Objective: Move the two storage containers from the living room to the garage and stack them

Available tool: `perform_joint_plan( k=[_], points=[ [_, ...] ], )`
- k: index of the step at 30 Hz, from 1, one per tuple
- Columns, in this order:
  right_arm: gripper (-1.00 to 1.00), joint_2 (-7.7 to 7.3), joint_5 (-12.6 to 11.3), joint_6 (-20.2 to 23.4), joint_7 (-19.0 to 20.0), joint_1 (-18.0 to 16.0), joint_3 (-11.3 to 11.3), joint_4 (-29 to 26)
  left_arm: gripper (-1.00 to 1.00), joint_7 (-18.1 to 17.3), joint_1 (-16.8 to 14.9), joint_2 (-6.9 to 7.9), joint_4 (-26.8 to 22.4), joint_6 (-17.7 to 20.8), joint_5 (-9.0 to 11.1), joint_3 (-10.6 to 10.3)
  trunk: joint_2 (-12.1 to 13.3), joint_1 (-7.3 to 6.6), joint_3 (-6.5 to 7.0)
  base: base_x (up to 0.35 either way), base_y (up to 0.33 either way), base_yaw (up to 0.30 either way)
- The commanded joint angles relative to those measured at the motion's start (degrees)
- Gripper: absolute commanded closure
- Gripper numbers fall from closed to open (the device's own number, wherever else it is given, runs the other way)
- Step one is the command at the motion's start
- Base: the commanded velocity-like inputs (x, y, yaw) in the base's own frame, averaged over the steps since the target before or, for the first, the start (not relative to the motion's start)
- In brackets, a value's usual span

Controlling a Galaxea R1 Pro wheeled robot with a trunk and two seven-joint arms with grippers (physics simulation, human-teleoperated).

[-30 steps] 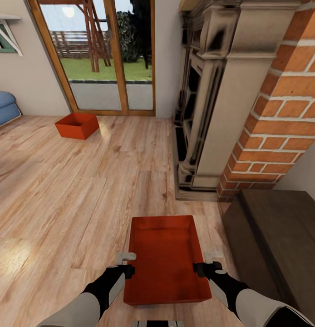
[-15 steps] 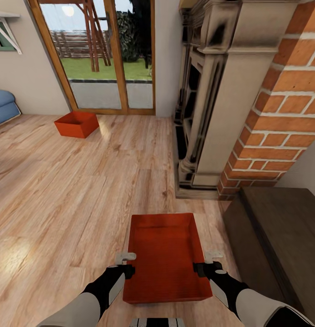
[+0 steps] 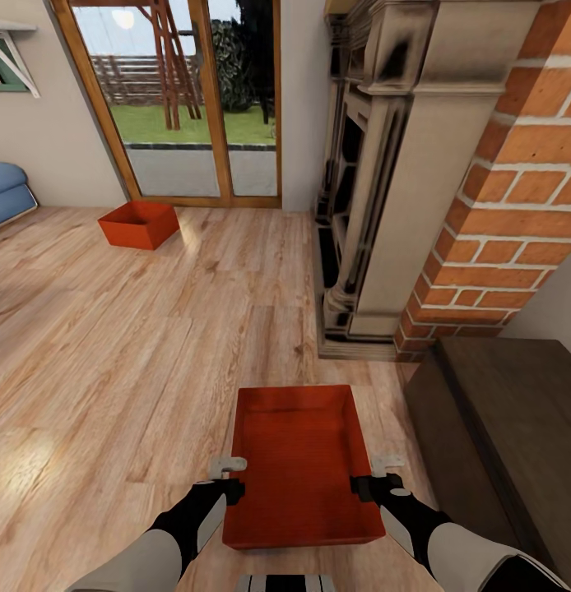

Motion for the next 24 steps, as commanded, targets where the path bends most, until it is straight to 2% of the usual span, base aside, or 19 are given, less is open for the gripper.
perform_joint_plan(
  k=[1,24],
  points=[
    [-1.00,-0.02,-0.5,-0.1,-0.2,0.0,0.5,0.0,-1.00,0.2,0.0,-0.02,-0.1,0.3,0.3,0.0,0.0,-0.01,-0.04,0.000,0.000,0.000],
    [-1.00,-0.10,-0.6,-0.1,-0.2,0.0,0.5,0.0,-1.00,0.2,0.0,-0.04,-0.1,0.3,0.3,0.0,0.0,-0.01,-0.04,0.000,0.000,0.000]
  ],
)
